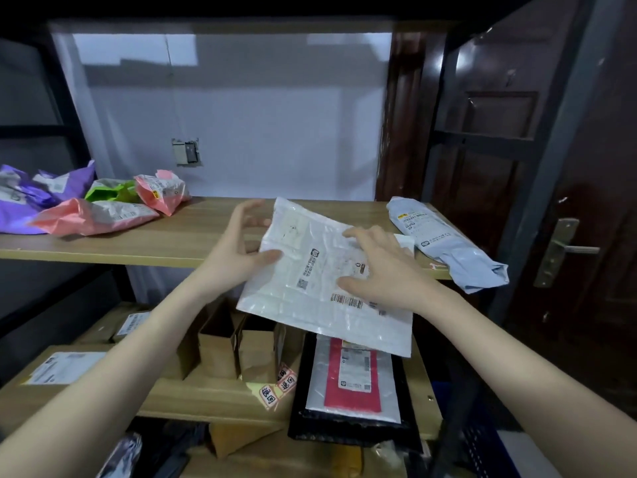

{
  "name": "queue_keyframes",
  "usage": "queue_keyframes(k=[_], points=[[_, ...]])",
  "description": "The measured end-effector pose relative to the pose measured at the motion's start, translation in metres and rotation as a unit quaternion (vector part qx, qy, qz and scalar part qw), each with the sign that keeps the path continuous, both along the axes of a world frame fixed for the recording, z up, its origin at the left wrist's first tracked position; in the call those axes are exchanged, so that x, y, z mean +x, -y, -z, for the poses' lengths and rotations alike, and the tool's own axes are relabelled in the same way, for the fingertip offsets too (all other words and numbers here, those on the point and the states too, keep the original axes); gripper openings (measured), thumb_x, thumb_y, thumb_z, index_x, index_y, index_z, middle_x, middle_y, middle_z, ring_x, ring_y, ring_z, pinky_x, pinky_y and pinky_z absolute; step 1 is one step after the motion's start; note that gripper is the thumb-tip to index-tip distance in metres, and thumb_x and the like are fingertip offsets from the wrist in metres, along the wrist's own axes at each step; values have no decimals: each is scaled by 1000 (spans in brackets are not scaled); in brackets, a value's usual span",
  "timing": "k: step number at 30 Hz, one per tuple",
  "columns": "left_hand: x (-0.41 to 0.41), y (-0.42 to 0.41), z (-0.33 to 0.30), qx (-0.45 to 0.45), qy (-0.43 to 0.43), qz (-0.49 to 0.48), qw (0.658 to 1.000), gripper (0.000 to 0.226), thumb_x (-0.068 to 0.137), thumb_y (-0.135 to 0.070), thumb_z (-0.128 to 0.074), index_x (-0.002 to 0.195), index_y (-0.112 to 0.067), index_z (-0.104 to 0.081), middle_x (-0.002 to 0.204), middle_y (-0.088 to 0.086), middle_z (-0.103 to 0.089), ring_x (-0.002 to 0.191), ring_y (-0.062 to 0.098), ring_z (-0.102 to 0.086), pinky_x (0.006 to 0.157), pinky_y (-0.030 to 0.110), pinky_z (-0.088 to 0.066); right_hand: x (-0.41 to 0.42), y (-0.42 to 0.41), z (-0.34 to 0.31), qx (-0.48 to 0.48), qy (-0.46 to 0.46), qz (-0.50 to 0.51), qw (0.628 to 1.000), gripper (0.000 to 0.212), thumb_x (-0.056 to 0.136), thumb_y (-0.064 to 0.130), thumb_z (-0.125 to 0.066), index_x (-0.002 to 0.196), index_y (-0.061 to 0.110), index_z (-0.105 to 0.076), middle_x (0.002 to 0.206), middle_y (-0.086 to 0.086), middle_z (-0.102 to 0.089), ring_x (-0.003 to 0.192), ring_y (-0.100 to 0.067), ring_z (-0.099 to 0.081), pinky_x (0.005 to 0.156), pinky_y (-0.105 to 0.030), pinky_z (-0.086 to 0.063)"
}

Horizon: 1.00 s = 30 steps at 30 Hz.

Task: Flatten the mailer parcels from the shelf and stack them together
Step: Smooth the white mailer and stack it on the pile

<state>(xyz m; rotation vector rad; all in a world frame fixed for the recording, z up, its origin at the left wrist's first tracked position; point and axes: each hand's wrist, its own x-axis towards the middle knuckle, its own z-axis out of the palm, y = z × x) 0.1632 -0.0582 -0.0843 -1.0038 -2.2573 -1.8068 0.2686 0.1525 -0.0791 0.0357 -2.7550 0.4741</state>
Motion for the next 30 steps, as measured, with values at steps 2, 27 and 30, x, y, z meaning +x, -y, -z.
queue_keyframes(k=[2, 27, 30], points=[[7, 5, -4, -6, 32, 29, 999, 65, 75, -1, -73, 123, -27, -39, 109, -3, -57, 86, 8, -66, 72, 25, -56, 10, -6, -3, -40, -47, -15, 998, 65, 78, 33, -64, 134, 28, -31, 124, 1, -36, 124, -16, -31, 103, -39, -32], [-22, -51, 159, -188, -3, -22, 982, 39, 88, -15, -59, 123, -4, -47, 119, 8, -45, 106, 16, -51, 91, 18, -37, 20, -24, 202, -448, 110, 125, 879, 16, 92, 9, -51, 90, 25, -48, 105, -5, -63, 95, -23, -62, 81, -41, -52], [-36, -52, 191, -229, -8, -24, 973, 36, 90, -9, -57, 124, -7, -47, 122, 12, -41, 115, 19, -46, 95, 21, -34, 1, -37, 226, -449, 79, 205, 866, 10, 92, 8, -51, 102, 8, -49, 105, -12, -59, 95, -29, -60, 80, -44, -50]])
